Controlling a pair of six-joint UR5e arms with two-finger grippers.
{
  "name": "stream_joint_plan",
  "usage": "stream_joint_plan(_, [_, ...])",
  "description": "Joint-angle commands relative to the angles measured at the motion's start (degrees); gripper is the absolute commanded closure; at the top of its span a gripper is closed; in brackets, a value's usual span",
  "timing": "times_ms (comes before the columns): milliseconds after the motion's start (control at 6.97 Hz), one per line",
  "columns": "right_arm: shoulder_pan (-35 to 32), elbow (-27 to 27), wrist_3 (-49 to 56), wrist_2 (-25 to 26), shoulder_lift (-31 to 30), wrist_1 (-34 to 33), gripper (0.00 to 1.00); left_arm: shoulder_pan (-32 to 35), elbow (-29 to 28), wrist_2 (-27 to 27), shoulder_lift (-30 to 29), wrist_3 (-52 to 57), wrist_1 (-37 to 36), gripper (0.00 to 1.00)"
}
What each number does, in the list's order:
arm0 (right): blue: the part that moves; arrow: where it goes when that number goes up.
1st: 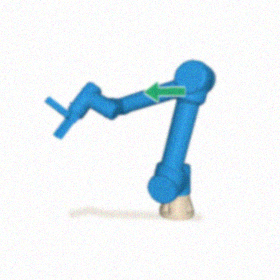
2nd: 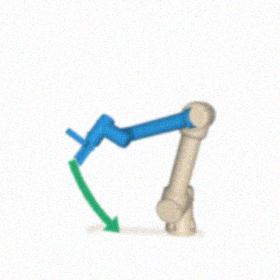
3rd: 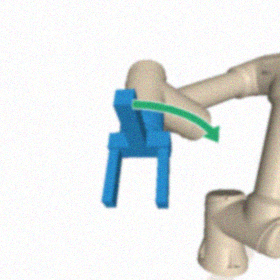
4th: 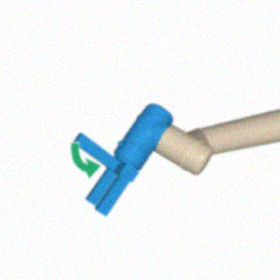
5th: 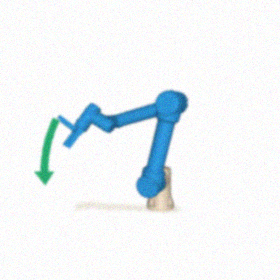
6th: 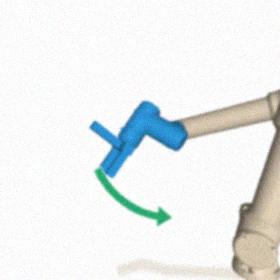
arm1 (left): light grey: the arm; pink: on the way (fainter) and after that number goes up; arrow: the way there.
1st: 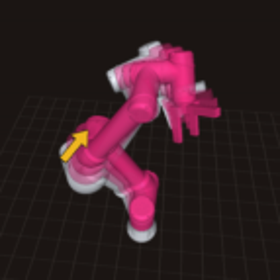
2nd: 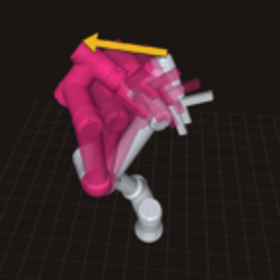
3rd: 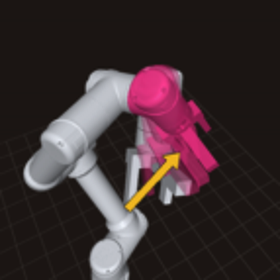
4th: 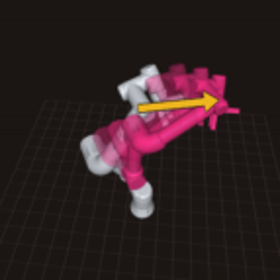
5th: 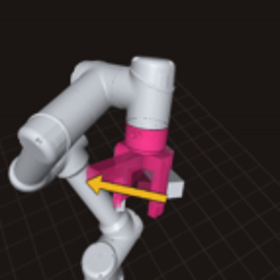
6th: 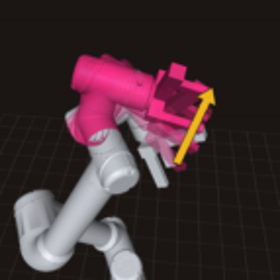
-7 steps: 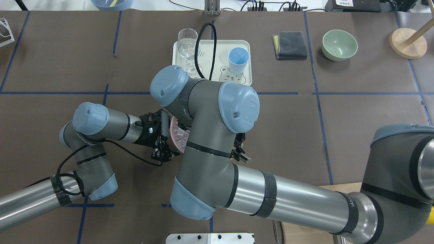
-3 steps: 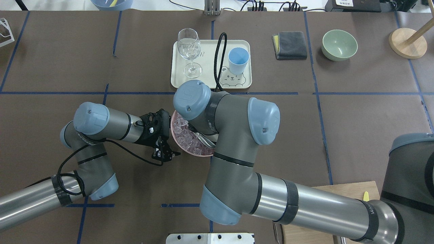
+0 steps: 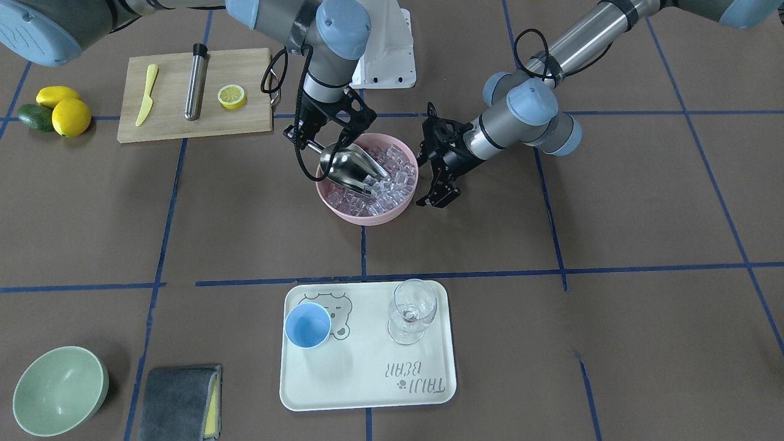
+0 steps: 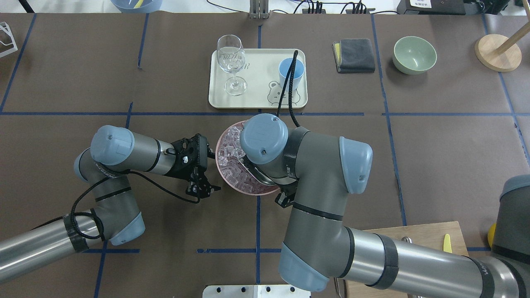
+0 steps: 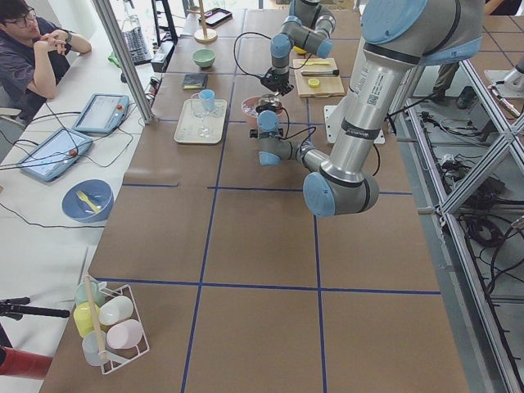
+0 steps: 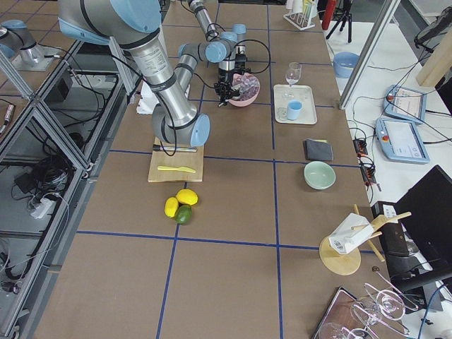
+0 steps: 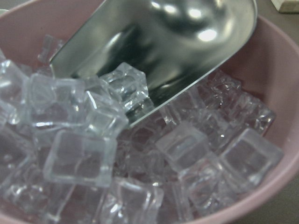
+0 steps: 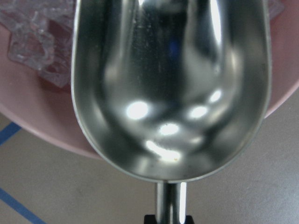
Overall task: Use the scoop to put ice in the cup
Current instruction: 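Dig the scoop into the ice cubes while the left gripper steadies the bowl, then lift the ice-filled scoop and carry it toward the white tray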
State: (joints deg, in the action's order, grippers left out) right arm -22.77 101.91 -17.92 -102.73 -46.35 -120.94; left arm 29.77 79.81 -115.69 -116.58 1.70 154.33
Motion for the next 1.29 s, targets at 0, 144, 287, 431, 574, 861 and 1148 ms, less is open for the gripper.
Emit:
stream_joint_plan(0, [0.0,4.1,-2.3,0.1,-1.8,2.7,1.00,-0.3,0.1,0.6,0.1,0.0,0.0,0.00])
stream_joint_plan(144, [-0.1,5.0,-2.3,0.1,-3.1,5.3,1.00,-0.3,0.1,0.6,0.2,0.0,0.0,0.00])
stream_joint_plan(287, [-0.6,5.2,-2.3,0.0,-3.0,5.5,1.00,-0.3,0.1,0.6,0.2,0.0,0.0,0.00])
stream_joint_plan(431, [-1.4,6.6,-2.3,-0.5,-3.0,5.0,1.00,-0.3,0.1,0.6,0.2,0.0,0.0,0.00])
stream_joint_plan(574, [-3.2,8.6,-2.5,-2.4,-2.8,2.7,1.00,-0.3,0.1,0.6,0.1,0.0,0.0,0.00])
stream_joint_plan(861, [-10.1,9.2,-4.7,-11.8,0.3,-6.2,1.00,-0.3,0.1,0.6,0.1,0.0,0.0,0.00])
stream_joint_plan(1148, [-14.8,8.4,-4.7,-12.8,4.1,-15.2,1.00,-0.3,0.1,0.6,0.2,0.0,0.0,0.00])
